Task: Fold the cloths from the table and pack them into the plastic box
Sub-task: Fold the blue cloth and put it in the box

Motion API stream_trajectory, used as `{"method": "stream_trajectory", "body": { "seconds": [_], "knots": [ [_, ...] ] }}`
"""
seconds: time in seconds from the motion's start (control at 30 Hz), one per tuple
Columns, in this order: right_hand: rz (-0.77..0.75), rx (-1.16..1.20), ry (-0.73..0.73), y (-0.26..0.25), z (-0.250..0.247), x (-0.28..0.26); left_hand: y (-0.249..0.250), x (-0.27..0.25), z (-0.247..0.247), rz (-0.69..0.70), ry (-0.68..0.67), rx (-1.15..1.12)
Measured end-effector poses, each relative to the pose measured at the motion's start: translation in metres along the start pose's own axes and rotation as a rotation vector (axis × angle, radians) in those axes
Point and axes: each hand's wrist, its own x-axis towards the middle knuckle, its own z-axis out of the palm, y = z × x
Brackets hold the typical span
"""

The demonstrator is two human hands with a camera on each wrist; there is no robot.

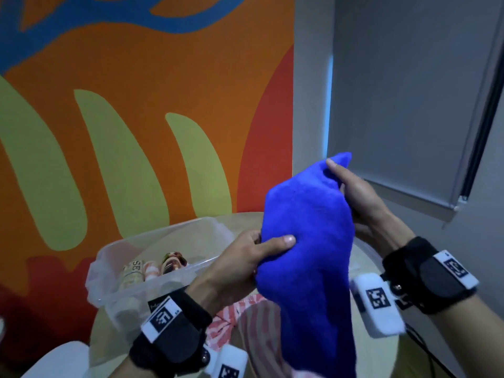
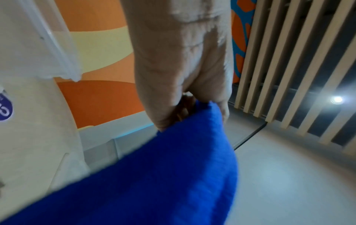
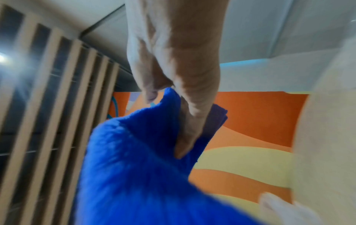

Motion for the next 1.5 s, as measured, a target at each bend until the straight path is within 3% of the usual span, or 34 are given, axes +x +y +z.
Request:
{"method": "stream_trajectory", "body": {
  "seconds": [0.07,0.2,0.4,0.53,0.6,0.67,0.77,0.83,0.93,1.0,1.1,1.23,1.37,1.5],
  "knots": [
    [0.121,-0.003,-0.115,0.018,-0.015,-0.012,-0.007,0.003,0.0,0.012,0.097,-0.061],
    [0.26,-0.23,-0.272,0.072,-0.047,-0.026,-0.023,0.011,-0.011,-0.021,0.198,-0.1],
    [0.328,-0.19,-0.078,0.109,-0.067,-0.017,-0.066,-0.008,-0.02,-0.154,-0.012,-0.103],
    [0.496,-0.139,-0.014,0.152,-0.075,-0.003,-0.096,0.015,-0.03,-0.19,0.141,-0.04],
    [0.458,-0.093,-0.037,0.153,-0.074,0.018,-0.089,0.036,-0.037,-0.139,0.253,-0.19],
    [0.32,-0.023,-0.043,0.136,-0.073,0.049,-0.072,0.054,-0.042,-0.047,0.254,-0.27],
    [0.146,-0.013,-0.04,0.099,-0.069,0.079,-0.053,0.071,-0.045,0.047,0.192,-0.133],
    [0.121,-0.082,0.014,0.099,-0.071,0.086,-0.063,0.083,-0.051,0.022,0.257,-0.042],
    [0.351,-0.24,0.034,0.143,-0.091,0.068,-0.114,0.086,-0.06,-0.125,0.413,-0.093],
    [0.587,-0.404,-0.034,0.179,-0.112,0.042,-0.156,0.07,-0.062,-0.304,0.416,-0.167],
    [0.706,-0.58,-0.021,0.218,-0.142,0.015,-0.204,0.044,-0.061,-0.435,0.404,-0.165],
    [0.661,-0.62,0.01,0.22,-0.135,0.007,-0.206,0.038,-0.058,-0.324,0.451,-0.108],
    [0.478,-0.358,0.062,0.188,-0.109,0.013,-0.174,0.049,-0.065,-0.194,0.566,-0.136],
    [0.523,-0.435,-0.19,0.176,-0.098,-0.007,-0.164,0.025,-0.069,-0.145,0.438,-0.066]
  ]
}}
